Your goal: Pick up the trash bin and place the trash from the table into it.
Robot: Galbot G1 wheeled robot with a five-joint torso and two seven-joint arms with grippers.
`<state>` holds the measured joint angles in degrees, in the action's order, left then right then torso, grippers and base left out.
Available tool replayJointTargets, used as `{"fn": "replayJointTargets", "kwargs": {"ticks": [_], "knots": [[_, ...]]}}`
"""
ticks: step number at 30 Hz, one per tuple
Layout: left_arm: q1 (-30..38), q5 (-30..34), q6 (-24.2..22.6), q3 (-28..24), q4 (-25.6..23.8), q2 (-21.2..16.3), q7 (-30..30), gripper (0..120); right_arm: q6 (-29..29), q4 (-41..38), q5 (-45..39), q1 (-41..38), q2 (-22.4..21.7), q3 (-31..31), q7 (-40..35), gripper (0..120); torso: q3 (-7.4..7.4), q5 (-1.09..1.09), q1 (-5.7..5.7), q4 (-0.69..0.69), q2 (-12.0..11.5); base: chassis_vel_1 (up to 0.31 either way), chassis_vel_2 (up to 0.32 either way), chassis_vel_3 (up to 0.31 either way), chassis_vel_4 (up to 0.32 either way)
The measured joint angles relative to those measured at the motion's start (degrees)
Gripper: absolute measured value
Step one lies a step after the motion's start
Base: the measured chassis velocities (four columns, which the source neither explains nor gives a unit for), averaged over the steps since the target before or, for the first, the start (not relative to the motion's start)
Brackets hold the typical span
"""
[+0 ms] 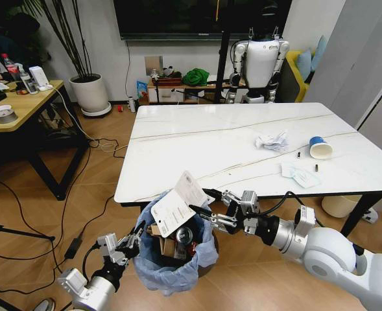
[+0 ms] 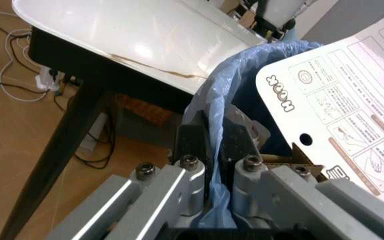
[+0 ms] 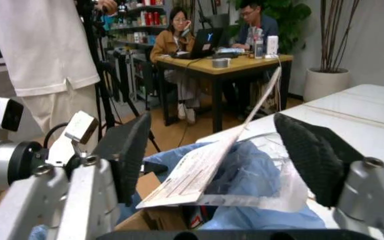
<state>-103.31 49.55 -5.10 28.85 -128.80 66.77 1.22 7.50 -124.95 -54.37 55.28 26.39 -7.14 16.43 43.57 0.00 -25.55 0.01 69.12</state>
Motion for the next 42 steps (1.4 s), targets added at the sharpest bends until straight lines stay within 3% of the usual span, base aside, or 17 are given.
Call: {"fn": "replayJointTargets", "kwargs": {"ticks": [8, 13, 23, 36, 42], "knots": [[-0.1, -0.08, 0.02, 0.28, -0.2, 0.06, -0.09, 0, 0.17, 0.4, 0.04, -0.09, -0.19, 0.46, -0.13, 89, 0.0, 0.0, 0.0, 0.0, 0.0, 0.0, 0.0, 0.0, 0.0], [-0.25, -0.17, 0.03, 0.3, -0.43, 0.24, -0.14, 0, 0.22, 0.58, -0.07, -0.38, -0.01, 0.83, -0.34, 96, 0.0, 0.0, 0.0, 0.0, 0.0, 0.0, 0.0, 0.0, 0.0], [-0.89, -0.37, 0.08, 0.49, -0.56, 0.48, -0.17, 0, 0.24, 2.43, -2.06, -1.89, 2.15, 2.99, -1.36, 100, 0.0, 0.0, 0.0, 0.0, 0.0, 0.0, 0.0, 0.0, 0.0], [-1.51, -0.65, 0.23, 0.77, -1.03, 0.11, -0.39, 0, -2.4, 5.07, -9.79, -5.57, 4.96, 10.69, -6.54, 100, 0.0, -0.01, -0.01, 0.0, 0.0, 0.0, 0.0, 0.0, 0.0], [-1.64, -0.32, 0.24, 1.04, -1.41, -0.27, -0.39, 0, -5.01, 13.12, -12.14, -5.86, 6.16, 14.1, -11.05, 100, 0.0, 0.01, -0.02, 0.0, 0.0, 0.0, 0.0, 0.0, 0.0]]}}
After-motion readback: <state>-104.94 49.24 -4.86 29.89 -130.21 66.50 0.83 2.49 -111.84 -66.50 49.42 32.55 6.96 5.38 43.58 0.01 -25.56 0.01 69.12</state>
